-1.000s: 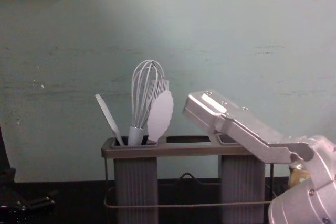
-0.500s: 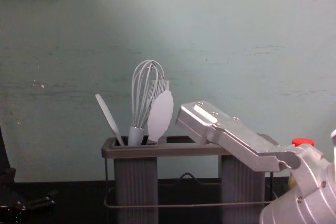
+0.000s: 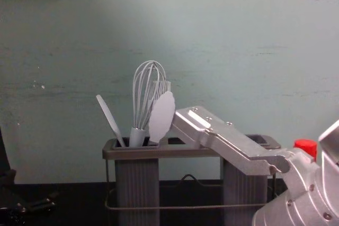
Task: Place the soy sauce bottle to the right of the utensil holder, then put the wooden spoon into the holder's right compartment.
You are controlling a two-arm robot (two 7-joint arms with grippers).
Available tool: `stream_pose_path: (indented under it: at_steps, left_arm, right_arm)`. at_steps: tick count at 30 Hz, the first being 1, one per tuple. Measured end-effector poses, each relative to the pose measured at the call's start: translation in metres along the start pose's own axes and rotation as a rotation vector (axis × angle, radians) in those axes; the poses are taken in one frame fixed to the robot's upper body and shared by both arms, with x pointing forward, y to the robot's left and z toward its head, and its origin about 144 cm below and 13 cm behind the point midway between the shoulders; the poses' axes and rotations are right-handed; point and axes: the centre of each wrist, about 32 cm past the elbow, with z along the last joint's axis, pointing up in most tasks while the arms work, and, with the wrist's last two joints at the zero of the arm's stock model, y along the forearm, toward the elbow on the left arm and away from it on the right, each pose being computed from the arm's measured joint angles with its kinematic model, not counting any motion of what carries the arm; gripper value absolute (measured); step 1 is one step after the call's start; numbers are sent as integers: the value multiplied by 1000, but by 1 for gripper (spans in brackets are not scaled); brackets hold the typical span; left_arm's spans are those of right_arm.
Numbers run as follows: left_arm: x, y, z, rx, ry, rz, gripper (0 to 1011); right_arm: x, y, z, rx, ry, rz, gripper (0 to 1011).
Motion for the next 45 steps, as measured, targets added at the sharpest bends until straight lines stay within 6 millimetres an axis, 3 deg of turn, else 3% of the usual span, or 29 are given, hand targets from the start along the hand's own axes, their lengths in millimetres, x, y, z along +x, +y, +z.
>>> stream_pose_path:
  at_steps: [39, 45]
  left_arm:
    - [0, 0, 0, 0, 0, 0, 1011]
    - [0, 0, 0, 0, 0, 0, 1011]
  right_arm:
    - [1, 20, 16, -50, -28, -28, 1003]
    - [1, 21, 17, -44, -30, -24, 888]
